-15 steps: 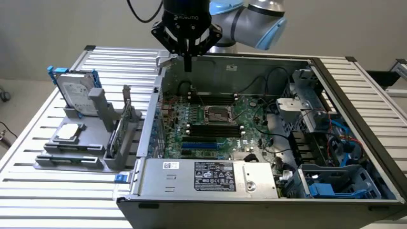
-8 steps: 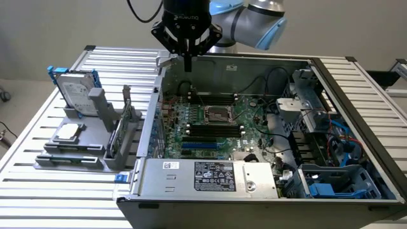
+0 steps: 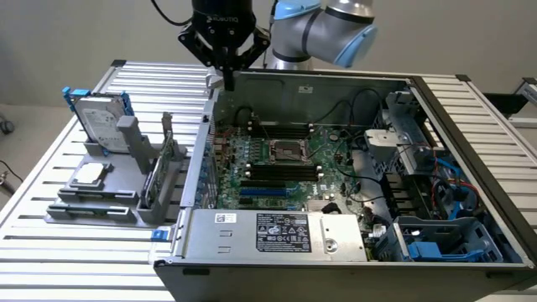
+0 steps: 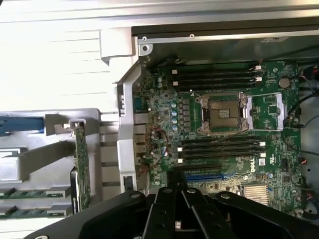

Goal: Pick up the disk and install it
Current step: 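Reach for the disk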

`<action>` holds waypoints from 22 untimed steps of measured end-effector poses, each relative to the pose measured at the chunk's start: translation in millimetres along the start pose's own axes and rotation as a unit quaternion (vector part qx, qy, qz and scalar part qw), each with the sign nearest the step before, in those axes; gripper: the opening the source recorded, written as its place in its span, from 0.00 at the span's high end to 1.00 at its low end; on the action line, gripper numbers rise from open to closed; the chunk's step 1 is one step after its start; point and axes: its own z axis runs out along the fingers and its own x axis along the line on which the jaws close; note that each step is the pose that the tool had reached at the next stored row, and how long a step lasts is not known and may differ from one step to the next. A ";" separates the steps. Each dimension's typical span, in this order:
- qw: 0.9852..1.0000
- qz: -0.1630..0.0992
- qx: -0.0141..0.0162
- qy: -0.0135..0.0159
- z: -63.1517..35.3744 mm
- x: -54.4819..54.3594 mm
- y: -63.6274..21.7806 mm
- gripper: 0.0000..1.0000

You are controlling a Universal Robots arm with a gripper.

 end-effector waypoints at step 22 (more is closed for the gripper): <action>1.000 0.000 -0.006 0.001 -1.7 100.9 8.5 0.89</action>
